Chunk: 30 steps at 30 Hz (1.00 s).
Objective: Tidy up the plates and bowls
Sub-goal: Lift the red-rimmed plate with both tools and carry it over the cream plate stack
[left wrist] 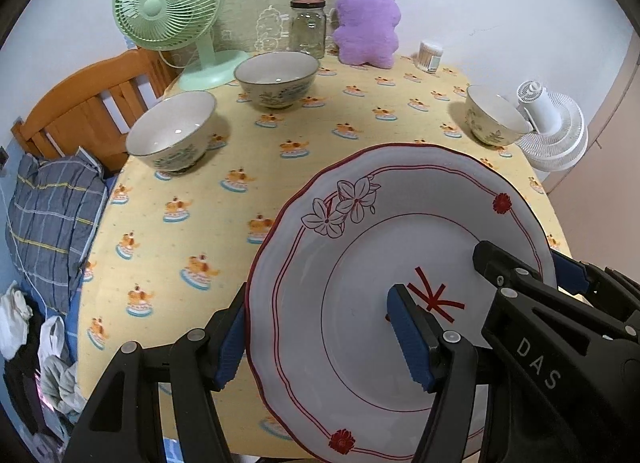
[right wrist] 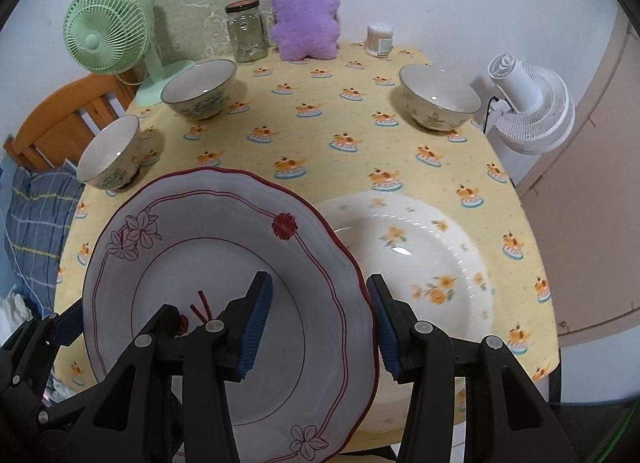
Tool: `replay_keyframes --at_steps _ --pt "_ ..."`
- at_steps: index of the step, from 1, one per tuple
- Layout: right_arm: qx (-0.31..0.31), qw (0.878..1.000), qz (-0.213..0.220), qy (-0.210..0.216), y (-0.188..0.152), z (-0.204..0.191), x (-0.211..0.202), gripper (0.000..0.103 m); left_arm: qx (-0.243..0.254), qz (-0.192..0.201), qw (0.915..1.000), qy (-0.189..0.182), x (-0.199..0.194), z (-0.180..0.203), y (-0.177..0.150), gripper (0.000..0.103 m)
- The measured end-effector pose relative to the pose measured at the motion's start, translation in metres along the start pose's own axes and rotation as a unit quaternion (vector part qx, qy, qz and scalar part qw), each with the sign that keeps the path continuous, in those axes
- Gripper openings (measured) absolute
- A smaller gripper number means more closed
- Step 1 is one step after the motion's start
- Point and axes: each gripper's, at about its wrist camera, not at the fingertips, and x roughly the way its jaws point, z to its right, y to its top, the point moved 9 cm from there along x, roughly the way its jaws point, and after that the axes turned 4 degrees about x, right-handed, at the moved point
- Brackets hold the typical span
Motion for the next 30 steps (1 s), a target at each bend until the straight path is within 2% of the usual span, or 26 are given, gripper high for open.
replay_keyframes --at_steps 14,23,30 --pt "0.000 1.000 -0.026 -0.011 0.004 0.071 0.024 0.052 -0.003 -0.029 0.9995 -0.010 0.029 0.067 0.001 0.067" --pt "0.007 0.998 -0.050 -0.022 0.000 0.105 0.044 0.052 0.004 -0.054 0.9984 -0.019 0.050 0.097 -0.001 0.067" --pt "0.008 0.997 -0.067 -0.024 0.000 0.118 0.058 0.052 0.009 -0.065 0.9977 -0.015 0.062 0.109 0.000 0.067"
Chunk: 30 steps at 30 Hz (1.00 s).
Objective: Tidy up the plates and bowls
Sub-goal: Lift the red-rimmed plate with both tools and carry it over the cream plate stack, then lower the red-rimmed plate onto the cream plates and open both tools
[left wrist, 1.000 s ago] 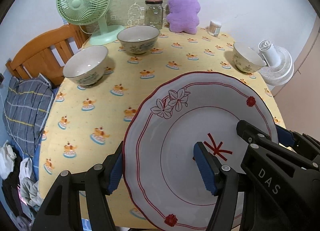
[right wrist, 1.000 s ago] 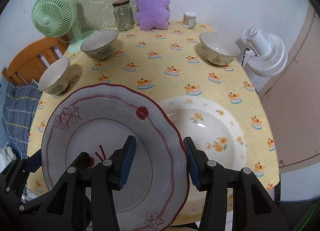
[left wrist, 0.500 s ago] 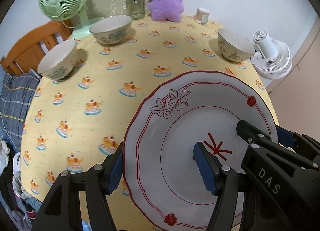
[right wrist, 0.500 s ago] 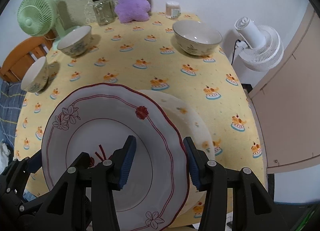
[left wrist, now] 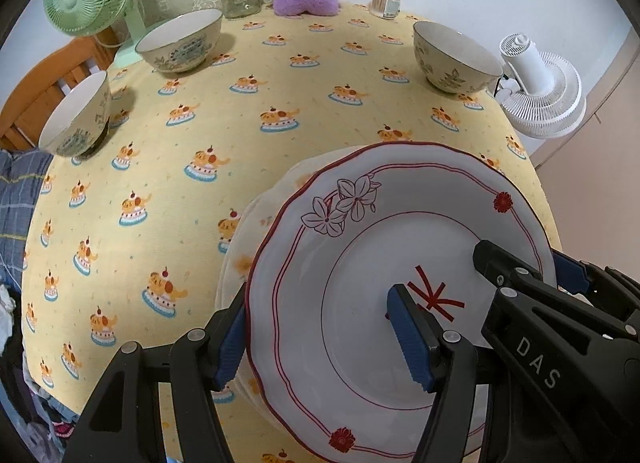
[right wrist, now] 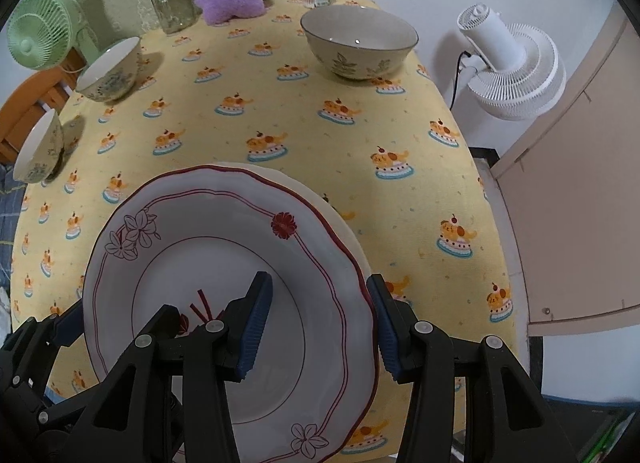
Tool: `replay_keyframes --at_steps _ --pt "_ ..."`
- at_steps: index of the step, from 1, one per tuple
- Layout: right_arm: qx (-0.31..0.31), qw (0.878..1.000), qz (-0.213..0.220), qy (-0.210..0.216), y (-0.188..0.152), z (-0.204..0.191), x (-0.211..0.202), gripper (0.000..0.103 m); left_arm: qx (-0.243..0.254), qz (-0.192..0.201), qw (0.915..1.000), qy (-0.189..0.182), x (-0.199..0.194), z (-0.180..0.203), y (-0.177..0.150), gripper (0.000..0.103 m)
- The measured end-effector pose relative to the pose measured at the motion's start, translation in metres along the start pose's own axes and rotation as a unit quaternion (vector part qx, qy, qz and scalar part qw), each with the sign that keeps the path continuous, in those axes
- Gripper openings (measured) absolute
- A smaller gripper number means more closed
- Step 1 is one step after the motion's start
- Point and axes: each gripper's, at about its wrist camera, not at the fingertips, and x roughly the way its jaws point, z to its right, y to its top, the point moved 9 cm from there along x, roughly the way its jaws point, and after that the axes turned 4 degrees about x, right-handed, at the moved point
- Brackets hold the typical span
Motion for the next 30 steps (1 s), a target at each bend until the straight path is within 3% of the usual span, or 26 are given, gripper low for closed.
replay_keyframes --at_steps 17,24,30 --pt "0.011 1.000 -0.022 0.000 0.002 0.016 0.016 0.052 0.025 -0.017 0.9993 0.023 0.011 0.014 0.005 0.069" --pt "0.032 0.998 -0.034 0.034 -0.004 0.020 0.014 0.052 0.036 -0.017 0.9985 0.038 0.010 0.015 0.004 0.072" --pt "0.041 0.998 -0.026 0.041 -0.011 0.031 0.003 0.050 0.041 -0.015 0.9964 0.073 0.012 0.009 0.004 0.075"
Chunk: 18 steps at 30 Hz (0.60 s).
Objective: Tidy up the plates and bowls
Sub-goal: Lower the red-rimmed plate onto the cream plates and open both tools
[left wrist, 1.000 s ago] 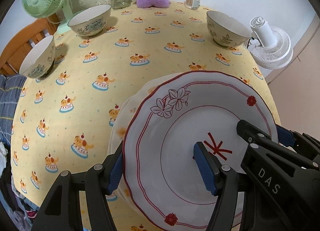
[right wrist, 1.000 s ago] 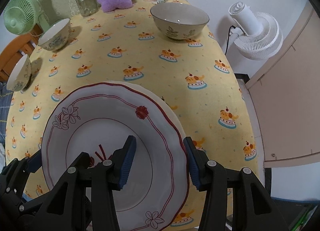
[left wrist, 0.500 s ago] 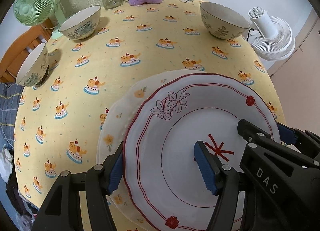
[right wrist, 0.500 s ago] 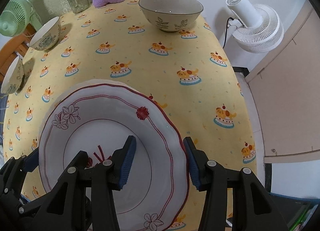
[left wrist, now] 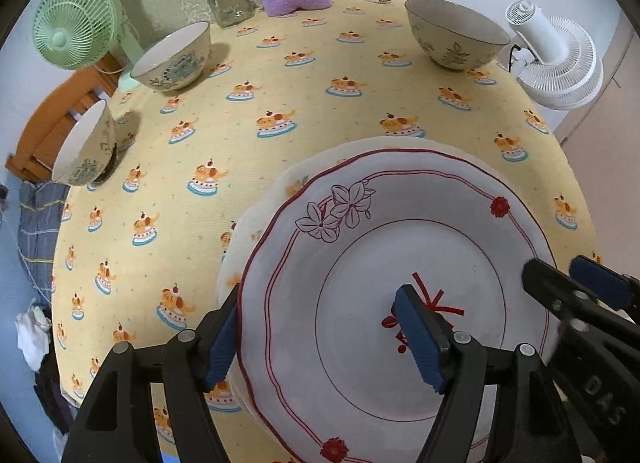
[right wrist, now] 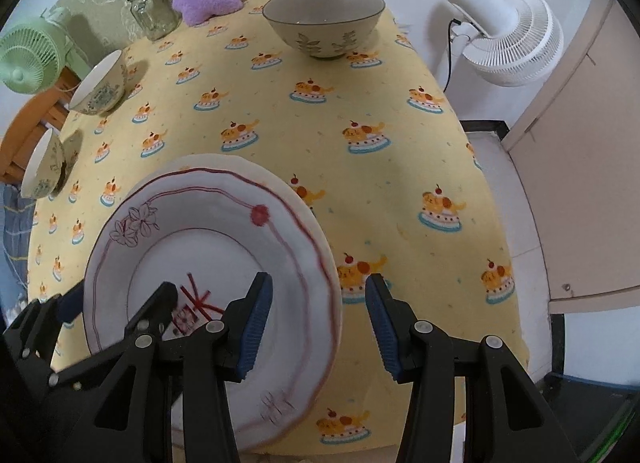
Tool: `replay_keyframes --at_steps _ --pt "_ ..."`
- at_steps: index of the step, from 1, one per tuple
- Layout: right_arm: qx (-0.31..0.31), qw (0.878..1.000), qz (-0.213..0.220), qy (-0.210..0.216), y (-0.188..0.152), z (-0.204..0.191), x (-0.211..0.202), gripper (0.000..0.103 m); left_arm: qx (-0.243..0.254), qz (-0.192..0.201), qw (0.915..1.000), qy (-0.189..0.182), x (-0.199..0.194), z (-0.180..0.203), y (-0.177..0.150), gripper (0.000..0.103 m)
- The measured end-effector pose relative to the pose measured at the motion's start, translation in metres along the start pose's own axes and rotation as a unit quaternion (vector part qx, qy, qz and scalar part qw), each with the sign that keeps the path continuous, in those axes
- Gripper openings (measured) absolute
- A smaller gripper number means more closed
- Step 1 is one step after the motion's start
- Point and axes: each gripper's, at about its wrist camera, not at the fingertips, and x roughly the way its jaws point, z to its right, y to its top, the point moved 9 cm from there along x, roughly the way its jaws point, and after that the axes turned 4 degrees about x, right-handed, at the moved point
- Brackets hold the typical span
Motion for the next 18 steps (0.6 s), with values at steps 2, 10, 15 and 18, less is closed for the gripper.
replay_keyframes --at_steps 2,10,15,18 --pt "0.001 1.000 -0.001 0.003 -0.0020 0.0009 -0.0006 0.035 -0.001 0.000 1.0000 0.002 0.0003 -0.0007 0.0003 0.075" --pt "-0.003 1.000 -0.011 0.009 -0.0080 -0.0018 0.0035 0.032 -0.007 0.004 0.9999 0.009 0.0010 -0.0007 0.0014 0.077" --pt "-0.018 1.000 -0.005 -0.007 -0.0061 -0.0048 0.0041 0.033 -0.004 0.010 0.9997 0.021 0.0012 -0.0022 0.0029 0.076" --pt "-0.023 1.000 -0.001 -0.011 -0.0040 -0.0068 0.0049 0.034 0.001 0.015 0.9992 0.037 0.0018 -0.0031 0.0037 0.076"
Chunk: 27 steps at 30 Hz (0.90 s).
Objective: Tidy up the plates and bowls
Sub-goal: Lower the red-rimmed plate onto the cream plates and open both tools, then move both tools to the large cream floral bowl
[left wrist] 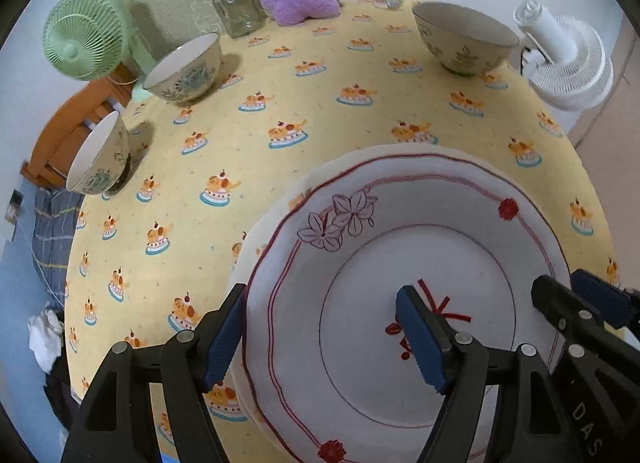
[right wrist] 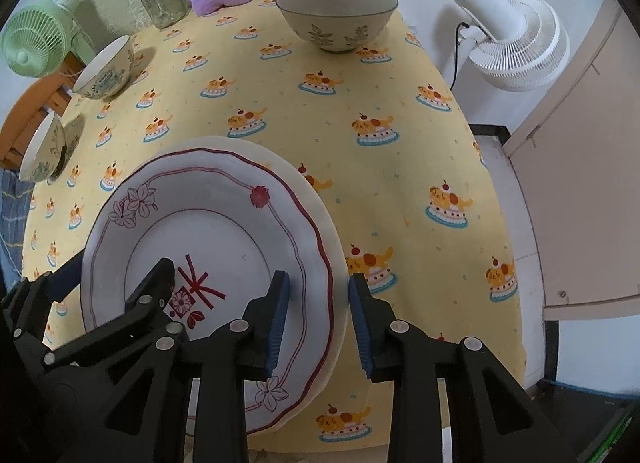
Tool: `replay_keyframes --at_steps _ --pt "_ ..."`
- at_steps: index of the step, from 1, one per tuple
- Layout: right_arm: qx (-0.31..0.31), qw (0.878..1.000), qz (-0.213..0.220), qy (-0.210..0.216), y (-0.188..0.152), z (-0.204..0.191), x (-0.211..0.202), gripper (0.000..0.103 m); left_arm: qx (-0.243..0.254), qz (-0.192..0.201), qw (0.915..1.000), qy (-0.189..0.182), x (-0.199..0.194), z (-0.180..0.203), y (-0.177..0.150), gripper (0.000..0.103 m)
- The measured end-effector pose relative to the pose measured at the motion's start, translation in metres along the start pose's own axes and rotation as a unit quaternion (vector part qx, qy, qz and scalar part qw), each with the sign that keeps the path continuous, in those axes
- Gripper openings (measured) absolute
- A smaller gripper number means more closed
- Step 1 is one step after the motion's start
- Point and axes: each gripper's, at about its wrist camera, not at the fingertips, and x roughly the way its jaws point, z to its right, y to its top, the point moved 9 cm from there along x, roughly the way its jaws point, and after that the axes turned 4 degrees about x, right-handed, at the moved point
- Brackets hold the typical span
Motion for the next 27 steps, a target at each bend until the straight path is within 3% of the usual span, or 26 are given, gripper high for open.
replay_keyframes --at_steps 8,15,17,22,27 --pt "-0.010 1.000 0.002 -0.002 0.003 -0.003 0.001 0.037 -0.013 -0.008 0.9999 0.007 0.004 -0.007 -0.002 0.081" --pt "-0.016 1.000 0.001 -0.004 0.005 -0.004 -0.003 0.039 -0.040 -0.004 0.9990 -0.019 -0.006 -0.018 -0.006 0.090" --pt "-0.020 1.000 0.007 0.000 0.008 -0.009 -0.007 0.042 -0.055 -0.004 0.9983 -0.020 -0.008 -0.029 -0.008 0.090" --pt "-0.027 0.999 0.023 0.009 0.014 -0.031 -0.016 0.066 -0.093 -0.001 0.9950 -0.034 -0.011 -0.064 -0.013 0.091" --pt "-0.027 0.999 0.044 0.015 0.016 -0.066 -0.026 0.071 -0.099 0.008 0.9942 -0.042 -0.014 -0.104 -0.016 0.091"
